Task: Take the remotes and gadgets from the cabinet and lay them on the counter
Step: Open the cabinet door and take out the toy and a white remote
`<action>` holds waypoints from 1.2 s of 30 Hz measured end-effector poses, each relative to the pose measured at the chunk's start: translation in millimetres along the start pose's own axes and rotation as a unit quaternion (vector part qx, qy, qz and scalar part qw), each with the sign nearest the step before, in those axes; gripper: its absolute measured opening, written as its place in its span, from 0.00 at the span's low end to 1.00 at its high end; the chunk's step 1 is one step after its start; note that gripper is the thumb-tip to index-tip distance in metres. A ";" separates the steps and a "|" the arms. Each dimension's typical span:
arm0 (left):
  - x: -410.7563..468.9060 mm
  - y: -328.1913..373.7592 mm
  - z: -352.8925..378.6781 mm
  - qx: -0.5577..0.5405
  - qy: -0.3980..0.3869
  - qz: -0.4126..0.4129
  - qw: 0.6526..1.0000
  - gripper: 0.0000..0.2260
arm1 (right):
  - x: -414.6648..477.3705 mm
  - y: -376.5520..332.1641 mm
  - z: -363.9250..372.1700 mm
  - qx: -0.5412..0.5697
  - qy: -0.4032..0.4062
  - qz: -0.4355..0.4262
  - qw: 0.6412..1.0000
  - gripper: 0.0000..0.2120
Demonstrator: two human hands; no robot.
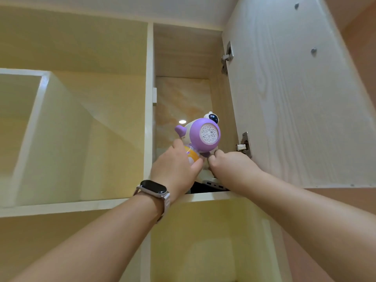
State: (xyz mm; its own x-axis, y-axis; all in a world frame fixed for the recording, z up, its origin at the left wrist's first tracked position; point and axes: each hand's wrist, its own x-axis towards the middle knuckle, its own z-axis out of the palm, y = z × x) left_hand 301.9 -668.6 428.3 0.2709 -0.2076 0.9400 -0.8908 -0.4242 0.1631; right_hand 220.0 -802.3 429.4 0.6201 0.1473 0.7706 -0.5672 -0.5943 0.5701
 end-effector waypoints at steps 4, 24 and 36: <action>-20.7 5.2 -3.1 -0.059 0.076 0.032 0.995 0.22 | -24.1 0.4 -6.2 0.085 0.223 0.080 0.968 0.15; -139.3 23.9 -16.6 -0.337 0.146 -0.023 0.930 0.14 | -167.6 -112.1 -33.7 0.822 0.111 0.414 0.375 0.11; -170.4 -34.2 -45.2 -0.480 0.019 -0.017 0.877 0.23 | -192.7 -194.4 -60.9 0.898 0.013 0.422 0.125 0.15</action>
State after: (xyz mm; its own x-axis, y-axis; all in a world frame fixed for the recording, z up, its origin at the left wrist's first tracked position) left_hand 269.6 -578.9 276.1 0.3069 -0.1709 0.9363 -0.7838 0.5127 0.3505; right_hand 177.7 -667.0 187.4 0.7350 -0.5787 0.3534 0.6257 0.3778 -0.6825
